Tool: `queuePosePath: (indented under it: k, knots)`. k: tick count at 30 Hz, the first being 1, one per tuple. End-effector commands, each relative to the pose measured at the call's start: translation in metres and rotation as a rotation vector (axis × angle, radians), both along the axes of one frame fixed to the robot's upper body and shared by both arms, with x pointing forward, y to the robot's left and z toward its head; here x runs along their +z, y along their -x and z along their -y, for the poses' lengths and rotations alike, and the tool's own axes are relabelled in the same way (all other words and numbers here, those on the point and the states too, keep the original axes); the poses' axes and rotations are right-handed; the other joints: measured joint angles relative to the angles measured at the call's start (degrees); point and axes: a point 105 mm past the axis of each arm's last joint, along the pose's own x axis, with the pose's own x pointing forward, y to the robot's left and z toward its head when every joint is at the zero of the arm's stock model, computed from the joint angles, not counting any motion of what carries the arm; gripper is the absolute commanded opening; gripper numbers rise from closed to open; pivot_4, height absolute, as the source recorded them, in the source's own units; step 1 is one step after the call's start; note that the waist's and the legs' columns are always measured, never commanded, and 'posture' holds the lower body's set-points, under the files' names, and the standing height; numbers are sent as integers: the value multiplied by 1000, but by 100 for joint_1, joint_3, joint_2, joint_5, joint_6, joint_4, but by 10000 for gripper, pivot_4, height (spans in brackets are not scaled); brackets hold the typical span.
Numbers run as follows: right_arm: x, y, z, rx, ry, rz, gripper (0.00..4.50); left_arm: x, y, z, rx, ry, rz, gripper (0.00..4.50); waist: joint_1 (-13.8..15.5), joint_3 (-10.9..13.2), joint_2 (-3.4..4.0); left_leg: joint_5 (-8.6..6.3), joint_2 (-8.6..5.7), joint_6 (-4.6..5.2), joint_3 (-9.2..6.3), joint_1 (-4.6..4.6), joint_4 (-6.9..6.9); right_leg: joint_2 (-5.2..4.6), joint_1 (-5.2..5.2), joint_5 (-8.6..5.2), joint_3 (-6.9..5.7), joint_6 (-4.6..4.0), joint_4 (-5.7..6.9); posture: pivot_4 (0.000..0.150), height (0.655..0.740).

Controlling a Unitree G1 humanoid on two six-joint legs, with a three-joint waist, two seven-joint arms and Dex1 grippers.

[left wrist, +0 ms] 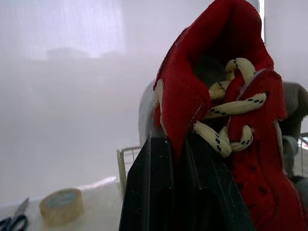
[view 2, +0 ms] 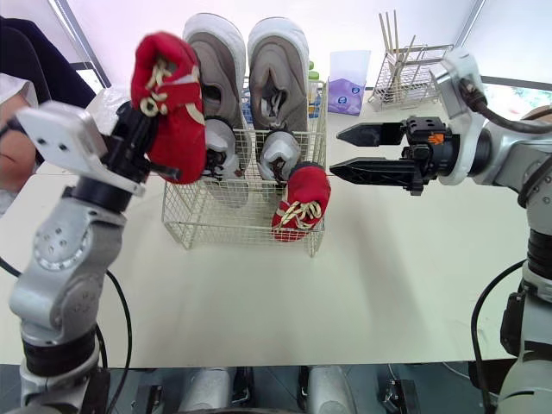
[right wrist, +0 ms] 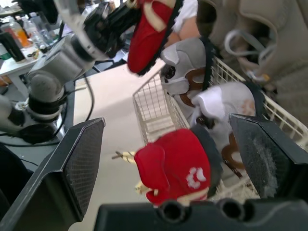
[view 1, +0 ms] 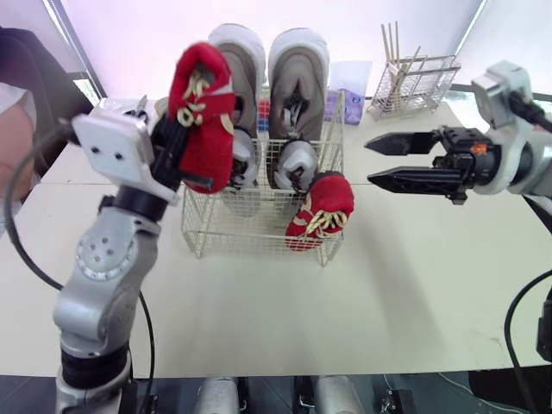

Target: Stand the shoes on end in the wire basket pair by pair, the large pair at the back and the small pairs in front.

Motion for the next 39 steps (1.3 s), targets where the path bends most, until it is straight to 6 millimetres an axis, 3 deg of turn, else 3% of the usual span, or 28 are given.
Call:
queuePosePath:
  k: [1,6,14,21,27,35,39]
  knots:
    - [11,5,4,-13,6,41,45000,4,15,15,-37,-12,66,62,3,0,0,0,0,0,0,0,0,0,0,0,0,0,0,1500,7357]
    - [11,3,4,-19,7,29,45000,-20,18,19,-39,-15,12,62,4,0,1,-2,0,5,-2,4,0,-2,6,-1,-1,0,-2,1500,7357]
    - [8,-1,-1,-8,-8,15,45000,-34,25,22,3,-77,14,62,-2,-1,1,-3,2,8,-5,9,0,-2,10,-1,-1,-1,-4,1500,7357]
    - [8,-2,-7,1,-43,11,45000,-52,13,22,59,-158,60,62,16,-2,4,-4,3,9,-7,24,0,-3,25,-2,-3,-2,-4,1500,7357]
    - [8,-2,-8,-2,-52,11,45000,-41,12,25,95,-183,152,62,68,-2,4,-5,3,11,-7,24,0,-5,26,-2,-3,-2,-6,1500,7357]
    - [6,-6,-9,-2,-64,13,45000,-5,32,20,126,-152,229,62,113,-2,4,-5,4,12,-7,21,0,-4,24,-2,-4,-1,-6,1500,7357]
    - [3,-10,-10,0,-80,11,45000,-5,41,25,107,-158,214,62,112,-2,4,-5,4,12,-7,21,0,-2,24,-2,-4,-1,-7,1500,7357]
